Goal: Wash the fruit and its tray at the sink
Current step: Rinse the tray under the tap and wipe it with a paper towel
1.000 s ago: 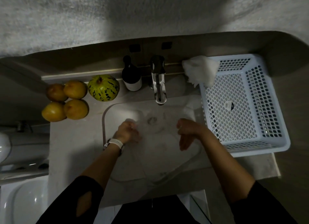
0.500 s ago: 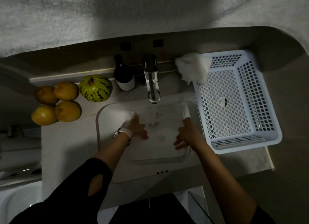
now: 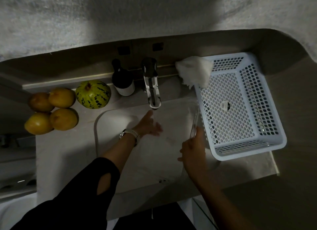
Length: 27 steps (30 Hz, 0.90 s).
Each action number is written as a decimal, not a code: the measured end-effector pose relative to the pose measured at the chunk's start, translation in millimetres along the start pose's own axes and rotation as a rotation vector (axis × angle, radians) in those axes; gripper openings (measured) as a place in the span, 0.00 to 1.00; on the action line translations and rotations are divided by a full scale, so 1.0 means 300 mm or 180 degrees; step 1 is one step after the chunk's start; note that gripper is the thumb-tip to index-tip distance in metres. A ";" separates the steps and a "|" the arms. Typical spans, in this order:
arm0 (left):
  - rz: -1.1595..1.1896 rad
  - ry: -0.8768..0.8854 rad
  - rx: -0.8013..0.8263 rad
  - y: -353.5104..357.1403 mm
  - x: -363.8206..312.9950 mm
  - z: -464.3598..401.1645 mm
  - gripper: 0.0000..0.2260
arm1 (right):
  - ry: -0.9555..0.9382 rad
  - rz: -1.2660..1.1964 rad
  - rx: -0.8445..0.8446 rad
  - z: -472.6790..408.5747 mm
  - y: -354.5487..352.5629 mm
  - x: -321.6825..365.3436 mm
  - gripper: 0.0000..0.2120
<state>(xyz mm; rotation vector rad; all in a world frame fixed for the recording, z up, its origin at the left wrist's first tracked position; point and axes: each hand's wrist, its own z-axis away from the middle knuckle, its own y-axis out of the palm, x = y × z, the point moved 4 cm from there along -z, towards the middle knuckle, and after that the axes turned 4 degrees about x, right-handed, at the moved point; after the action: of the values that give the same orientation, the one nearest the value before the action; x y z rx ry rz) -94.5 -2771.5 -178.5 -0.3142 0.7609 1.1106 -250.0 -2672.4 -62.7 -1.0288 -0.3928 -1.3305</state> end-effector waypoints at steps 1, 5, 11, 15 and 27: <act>-0.0028 0.0077 -0.0039 -0.001 -0.001 -0.002 0.32 | -0.0015 -0.0083 -0.0024 0.010 0.003 -0.008 0.31; -0.0249 0.0255 -0.0435 -0.001 -0.005 -0.001 0.24 | 0.0037 -0.0297 -0.0094 0.041 0.026 -0.029 0.35; -0.1466 0.0411 -0.1097 -0.010 -0.028 0.002 0.14 | 0.0077 -0.0537 -0.0221 0.048 0.039 -0.045 0.35; -0.1323 0.0342 -0.0984 -0.005 -0.052 0.017 0.09 | -0.0036 -0.0543 -0.0339 0.061 0.036 -0.055 0.38; 0.0062 0.0192 -0.0875 -0.015 0.021 0.089 0.03 | -0.0044 -0.0813 -0.0257 0.052 0.047 -0.119 0.25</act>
<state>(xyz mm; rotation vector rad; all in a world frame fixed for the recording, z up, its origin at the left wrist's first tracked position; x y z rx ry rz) -78.7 -2753.5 -164.6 -0.5752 0.6654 1.2304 -241.4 -2639.9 -86.8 -1.0816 -0.4967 -1.5787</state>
